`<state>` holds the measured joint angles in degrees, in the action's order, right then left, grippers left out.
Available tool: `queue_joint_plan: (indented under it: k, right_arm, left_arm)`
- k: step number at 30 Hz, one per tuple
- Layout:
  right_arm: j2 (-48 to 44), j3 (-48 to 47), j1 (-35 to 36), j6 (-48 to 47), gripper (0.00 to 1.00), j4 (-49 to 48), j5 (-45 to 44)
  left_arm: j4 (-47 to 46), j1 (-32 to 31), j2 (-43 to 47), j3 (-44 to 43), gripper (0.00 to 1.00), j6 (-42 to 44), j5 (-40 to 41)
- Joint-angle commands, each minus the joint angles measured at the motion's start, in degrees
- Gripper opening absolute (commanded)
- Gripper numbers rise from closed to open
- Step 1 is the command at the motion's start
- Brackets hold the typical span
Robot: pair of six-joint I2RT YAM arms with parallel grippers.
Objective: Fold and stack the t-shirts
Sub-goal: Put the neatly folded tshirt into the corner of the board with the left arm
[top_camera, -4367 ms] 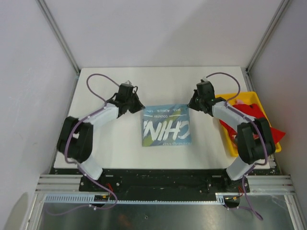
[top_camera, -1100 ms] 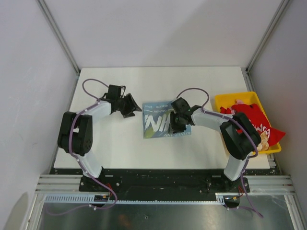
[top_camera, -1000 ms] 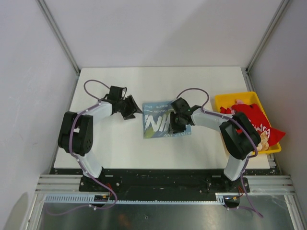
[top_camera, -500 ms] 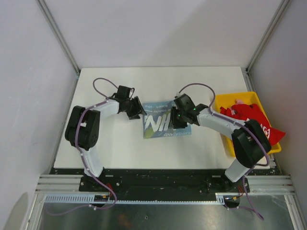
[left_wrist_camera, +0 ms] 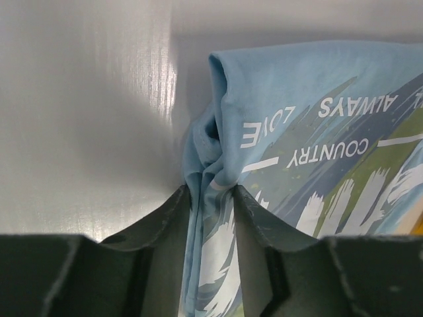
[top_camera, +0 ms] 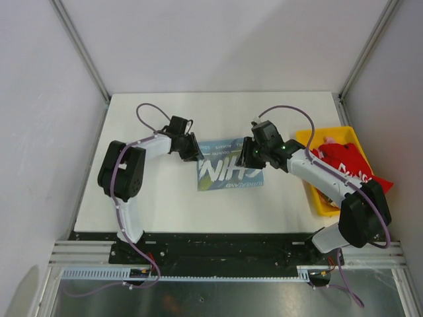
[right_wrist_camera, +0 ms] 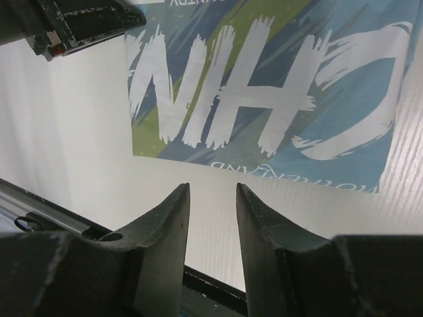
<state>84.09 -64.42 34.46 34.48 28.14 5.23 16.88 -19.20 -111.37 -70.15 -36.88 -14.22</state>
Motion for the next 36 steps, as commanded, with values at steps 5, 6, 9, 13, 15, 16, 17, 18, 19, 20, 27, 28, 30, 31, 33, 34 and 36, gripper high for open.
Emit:
queue_joint_plan:
  k: [5, 6, 9, 13, 15, 16, 17, 18, 19, 20, 27, 28, 30, 31, 33, 34, 36]
  right_arm:
    - [-2.3, -2.02, -0.25, -0.65, 0.39, 2.7, -1.29]
    - [-2.5, -2.02, -0.3, -0.78, 0.39, 2.93, -1.37]
    - [-3.39, -2.03, -0.46, -1.49, 0.39, 4.34, -2.22]
    - [-4.7, -2.05, -1.27, -2.46, 0.38, 6.69, -3.39]
    - [-5.36, -2.05, -1.66, -2.88, 0.38, 7.57, -3.7]
    - [-5.66, -2.04, -1.8, -3.08, 0.38, 7.86, -3.89]
    - [-6.03, -2.07, -1.91, -3.27, 0.38, 8.1, -4.04]
    - [-6.39, -2.05, -2.01, -3.49, 0.38, 8.26, -4.15]
    - [-6.75, -2.03, -2.11, -3.69, 0.38, 8.39, -4.21]
    - [-7.06, -2.03, -2.2, -3.84, 0.38, 8.54, -4.33]
    - [-8.87, -2.08, -2.78, -4.55, 0.38, 10.69, -6.04]
    - [-9.04, -2.05, -2.84, -4.57, 0.38, 11.09, -6.69]
    - [-9.17, -2.07, -2.89, -4.59, 0.38, 11.86, -7.53]
    - [-9.28, -2.09, -2.94, -4.59, 0.38, 12.16, -7.83]
    - [-9.49, -2.08, -2.98, -4.49, 0.38, 12.63, -8.19]
    - [-9.62, -2.05, -2.99, -4.5, 0.38, 12.72, -8.3]
    - [-9.82, -2.05, -2.99, -4.55, 0.38, 12.64, -8.48]
  left_arm:
    - [1.7, -1.2, -0.97, -1.72, 0.16, 1.74, 7.82]
    - [2.12, -1.15, -1.01, -2.35, 0.12, 1.95, 9.0]
    - [3.94, -0.99, -1.87, -6.05, 0.03, 3.66, 12.35]
    - [7.25, 0.06, -4.11, -12.85, 0.0, 6.1, 17.87]
    - [8.22, 1.23, -5.06, -15.57, 0.0, 6.64, 19.04]
    - [8.54, 1.91, -5.51, -16.88, 0.0, 7.04, 19.53]
    - [8.79, 2.65, -5.96, -18.23, 0.0, 7.46, 20.21]
    - [9.01, 3.32, -6.49, -19.52, 0.0, 8.2, 20.78]
    - [9.2, 3.97, -7.06, -20.96, 0.0, 9.05, 21.36]
    - [9.56, 4.68, -7.7, -22.43, 0.0, 10.0, 21.92]
    - [11.07, 9.54, -11.58, -32.49, 0.0, 16.61, 24.38]
    - [11.15, 10.37, -11.94, -33.51, 0.0, 17.03, 24.4]
    - [11.28, 11.96, -12.9, -35.77, 0.0, 18.03, 24.32]
    - [11.31, 12.77, -13.48, -36.82, 0.0, 18.49, 24.24]
    - [11.5, 14.12, -14.72, -39.23, 0.0, 19.7, 23.8]
    - [11.59, 14.77, -15.35, -40.48, 0.0, 20.25, 23.67]
    - [11.72, 15.9, -16.48, -42.81, 0.0, 20.71, 23.5]
